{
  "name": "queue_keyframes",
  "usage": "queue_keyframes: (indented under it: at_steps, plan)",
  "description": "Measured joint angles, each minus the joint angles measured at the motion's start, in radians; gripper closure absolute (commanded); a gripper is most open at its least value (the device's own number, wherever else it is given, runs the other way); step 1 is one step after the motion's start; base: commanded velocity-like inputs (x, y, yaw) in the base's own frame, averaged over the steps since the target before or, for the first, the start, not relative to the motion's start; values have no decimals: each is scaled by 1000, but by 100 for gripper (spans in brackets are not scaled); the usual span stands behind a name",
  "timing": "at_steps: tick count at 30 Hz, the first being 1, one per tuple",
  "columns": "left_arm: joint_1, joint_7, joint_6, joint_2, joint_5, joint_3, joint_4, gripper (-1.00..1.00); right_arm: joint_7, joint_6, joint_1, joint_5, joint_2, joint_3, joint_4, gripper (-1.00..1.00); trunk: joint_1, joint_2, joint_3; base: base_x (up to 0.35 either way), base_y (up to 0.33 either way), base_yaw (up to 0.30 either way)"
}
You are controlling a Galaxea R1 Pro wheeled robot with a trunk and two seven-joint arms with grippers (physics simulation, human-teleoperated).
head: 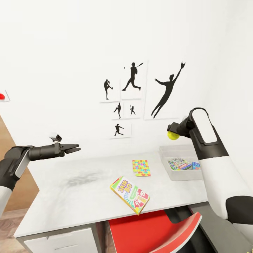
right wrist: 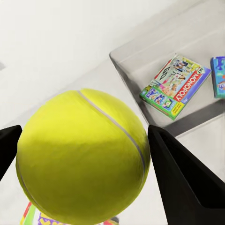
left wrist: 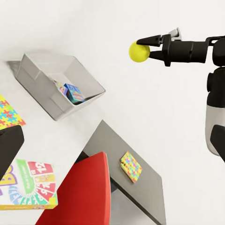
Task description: Put all the toys in the child's room - the three board games (two on the bed and one on the table), the two jigsaw puzzles on the table, and the tennis ball on the table - inside the toy box on the table in the child's room.
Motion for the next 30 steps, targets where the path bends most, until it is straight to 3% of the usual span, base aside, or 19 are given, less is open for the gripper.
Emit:
queue_keyframes:
  at_steps: [15, 30]
  plan:
    - [0, 0, 0, 1, -1, 1, 0, -100, -2, 0, 1, 1, 0, 0, 1, 100, 0, 0, 0, 0, -89, 0]
    - [0, 0, 1, 4, -1, 1, 0, -100, -3, 3, 2, 2, 4, -14, 5, 100, 0, 0, 0, 118, 47, -4]
